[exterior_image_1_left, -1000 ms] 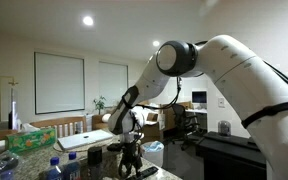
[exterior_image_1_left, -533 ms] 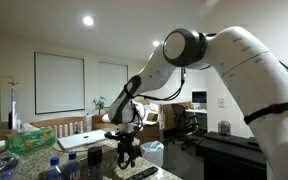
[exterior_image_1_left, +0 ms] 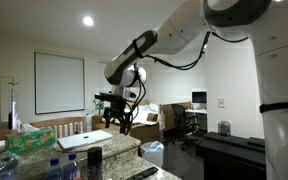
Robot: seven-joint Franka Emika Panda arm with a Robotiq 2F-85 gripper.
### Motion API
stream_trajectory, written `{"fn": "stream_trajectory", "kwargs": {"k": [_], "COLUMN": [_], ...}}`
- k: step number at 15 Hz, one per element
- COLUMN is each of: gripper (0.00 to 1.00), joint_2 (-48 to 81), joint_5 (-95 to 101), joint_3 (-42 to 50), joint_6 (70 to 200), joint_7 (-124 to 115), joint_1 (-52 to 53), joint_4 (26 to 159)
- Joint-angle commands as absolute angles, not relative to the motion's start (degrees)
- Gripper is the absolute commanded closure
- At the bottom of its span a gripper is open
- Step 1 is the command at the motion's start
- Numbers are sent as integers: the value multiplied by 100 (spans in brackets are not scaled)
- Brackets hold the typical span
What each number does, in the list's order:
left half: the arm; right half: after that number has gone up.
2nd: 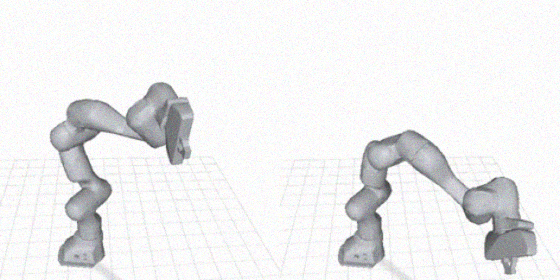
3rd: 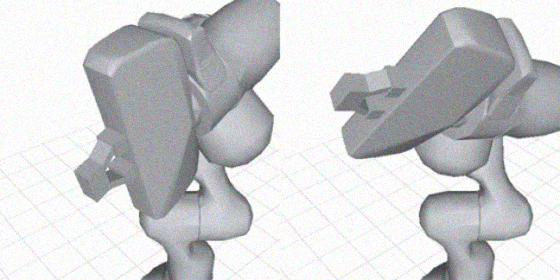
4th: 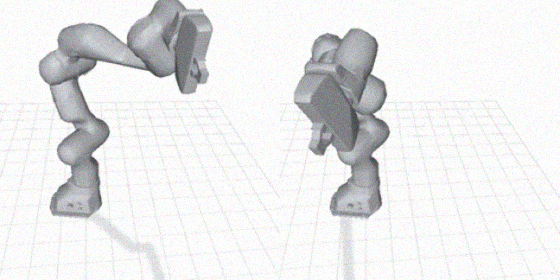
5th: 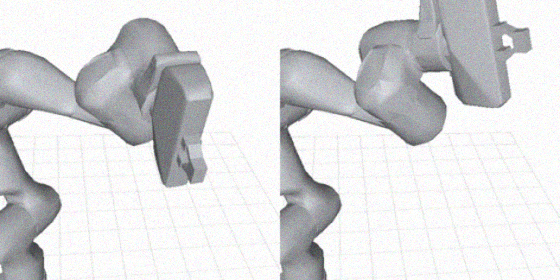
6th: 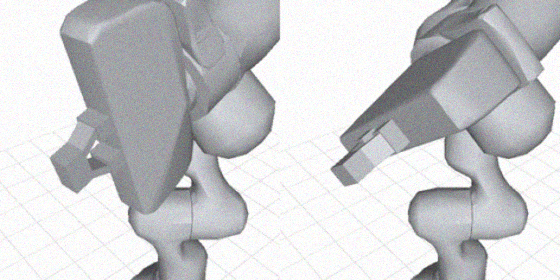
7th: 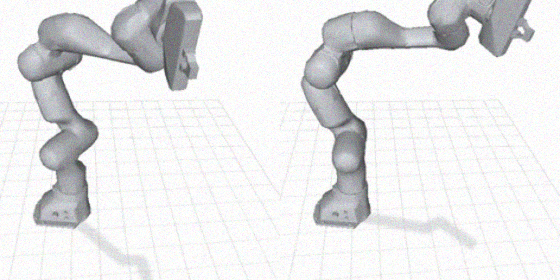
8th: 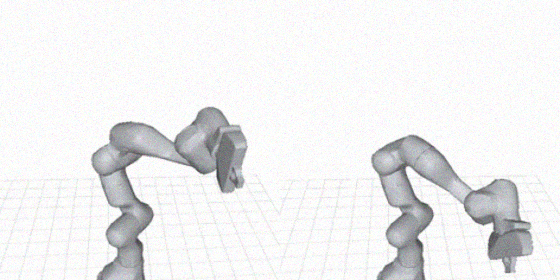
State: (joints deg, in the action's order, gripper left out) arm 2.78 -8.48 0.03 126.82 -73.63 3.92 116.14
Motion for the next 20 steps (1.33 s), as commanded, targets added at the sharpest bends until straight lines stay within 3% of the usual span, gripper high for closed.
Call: {"fn": "stream_trajectory", "kwargs": {"k": [1, 7, 12, 20], "gripper": [0, 0, 0, 0], "joint_2": [-303, 150, 696, 793], "joint_5": [-848, -725, -504, -499], "joint_3": [-457, -1238, -1144, -706], "joint_6": [11726, 9974, 9063, 10287], "joint_7": [-7092, -7114, -7279, -7821], "joint_1": [680, 1267, 1260, 1213], "joint_4": [11336, 10240, 9747, 10287]}}
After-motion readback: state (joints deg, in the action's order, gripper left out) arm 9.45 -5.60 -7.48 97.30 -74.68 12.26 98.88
